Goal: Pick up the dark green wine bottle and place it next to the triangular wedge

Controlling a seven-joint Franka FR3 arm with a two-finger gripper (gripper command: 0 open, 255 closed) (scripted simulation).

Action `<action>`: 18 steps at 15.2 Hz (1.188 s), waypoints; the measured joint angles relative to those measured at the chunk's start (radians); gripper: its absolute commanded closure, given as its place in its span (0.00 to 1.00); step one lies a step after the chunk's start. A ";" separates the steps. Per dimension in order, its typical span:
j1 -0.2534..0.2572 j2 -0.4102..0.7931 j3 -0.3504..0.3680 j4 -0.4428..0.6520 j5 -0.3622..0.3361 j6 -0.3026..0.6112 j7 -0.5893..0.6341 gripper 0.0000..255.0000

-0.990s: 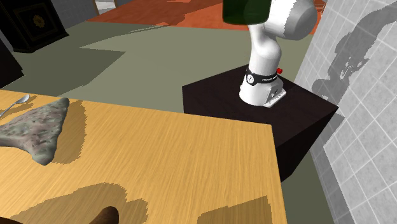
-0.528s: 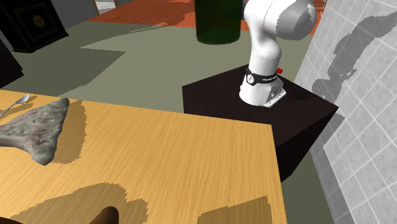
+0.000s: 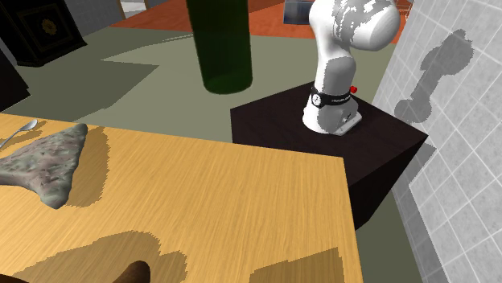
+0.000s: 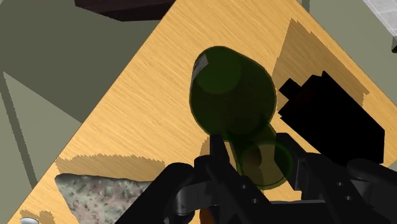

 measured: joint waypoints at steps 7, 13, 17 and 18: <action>-0.024 0.110 -0.033 -0.043 -0.020 0.149 -0.071 1.00; -0.047 0.243 -0.061 -0.021 -0.030 0.256 -0.129 1.00; -0.059 0.344 -0.073 0.021 -0.034 0.313 -0.157 1.00; -0.064 0.367 -0.076 0.029 -0.034 0.328 -0.166 1.00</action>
